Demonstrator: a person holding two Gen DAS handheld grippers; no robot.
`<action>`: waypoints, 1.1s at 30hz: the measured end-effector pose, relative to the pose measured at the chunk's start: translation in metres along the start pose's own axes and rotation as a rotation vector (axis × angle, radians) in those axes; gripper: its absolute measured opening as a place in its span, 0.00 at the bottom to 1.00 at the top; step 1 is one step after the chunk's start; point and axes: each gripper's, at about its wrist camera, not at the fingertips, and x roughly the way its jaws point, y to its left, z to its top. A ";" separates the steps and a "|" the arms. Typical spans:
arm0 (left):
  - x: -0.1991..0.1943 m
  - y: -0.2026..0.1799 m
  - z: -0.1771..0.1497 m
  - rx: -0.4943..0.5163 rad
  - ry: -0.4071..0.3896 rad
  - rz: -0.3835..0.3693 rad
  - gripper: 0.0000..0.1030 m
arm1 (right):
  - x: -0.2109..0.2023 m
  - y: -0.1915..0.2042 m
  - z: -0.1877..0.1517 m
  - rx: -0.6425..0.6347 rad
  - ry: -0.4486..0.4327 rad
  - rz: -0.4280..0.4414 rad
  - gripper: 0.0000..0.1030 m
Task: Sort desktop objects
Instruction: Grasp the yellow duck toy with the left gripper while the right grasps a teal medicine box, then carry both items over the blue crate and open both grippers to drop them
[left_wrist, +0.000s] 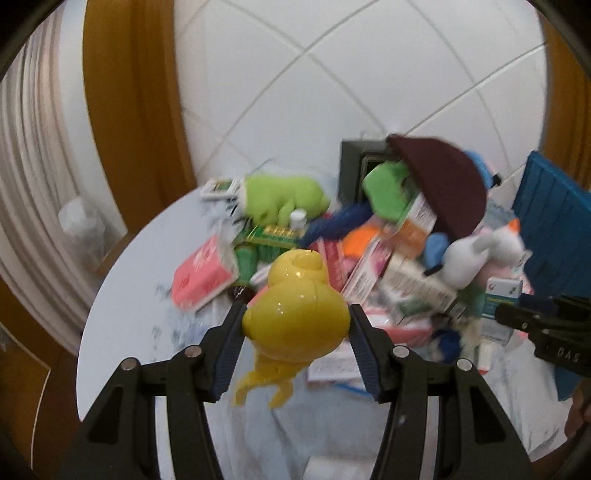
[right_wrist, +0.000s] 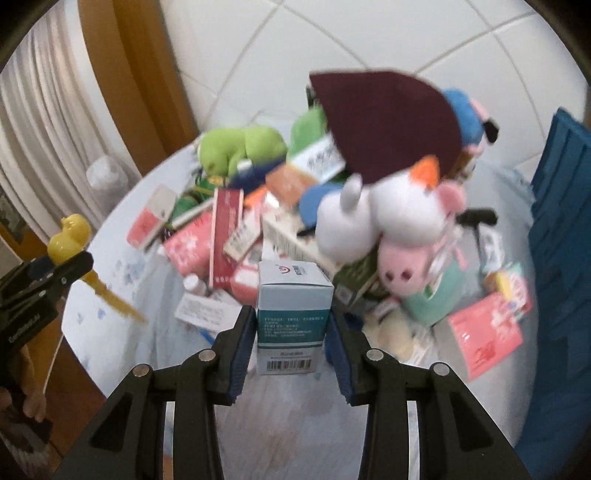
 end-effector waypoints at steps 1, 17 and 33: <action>-0.002 -0.003 0.003 0.004 -0.010 -0.009 0.53 | -0.008 -0.002 0.002 0.001 -0.014 -0.005 0.37; -0.046 -0.113 0.082 0.323 -0.270 -0.383 0.53 | -0.126 -0.042 -0.007 0.213 -0.318 -0.260 0.37; -0.125 -0.378 0.134 0.527 -0.371 -0.855 0.53 | -0.301 -0.195 -0.035 0.510 -0.435 -0.843 0.35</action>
